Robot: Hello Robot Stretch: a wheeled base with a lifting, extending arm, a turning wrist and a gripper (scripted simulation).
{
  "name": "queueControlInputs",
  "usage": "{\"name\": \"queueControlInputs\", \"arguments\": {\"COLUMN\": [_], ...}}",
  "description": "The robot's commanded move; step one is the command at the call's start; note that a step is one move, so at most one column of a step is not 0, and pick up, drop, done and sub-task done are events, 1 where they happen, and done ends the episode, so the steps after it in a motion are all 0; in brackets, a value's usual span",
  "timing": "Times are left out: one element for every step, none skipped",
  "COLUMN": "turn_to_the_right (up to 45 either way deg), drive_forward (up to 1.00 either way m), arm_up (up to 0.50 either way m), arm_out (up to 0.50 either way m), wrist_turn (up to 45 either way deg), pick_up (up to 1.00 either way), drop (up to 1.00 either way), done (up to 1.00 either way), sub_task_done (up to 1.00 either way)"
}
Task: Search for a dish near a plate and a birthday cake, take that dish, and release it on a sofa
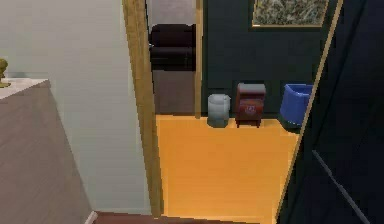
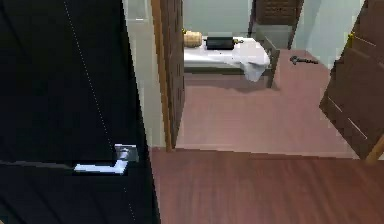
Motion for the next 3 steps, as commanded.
{"name": "queueControlInputs", "arguments": {"turn_to_the_right": [0.0,21.0,0.0], "drive_forward": [0.5,0.0,0.85], "arm_up": [0.0,0.0,0.0], "arm_out": [0.0,0.0,0.0], "wrist_turn": [0.0,0.0,0.0], "pick_up": [0.0,0.0,0.0], "drop": [0.0,0.0,0.0], "done": [0.0,0.0,0.0], "sub_task_done": [0.0,0.0,0.0]}}
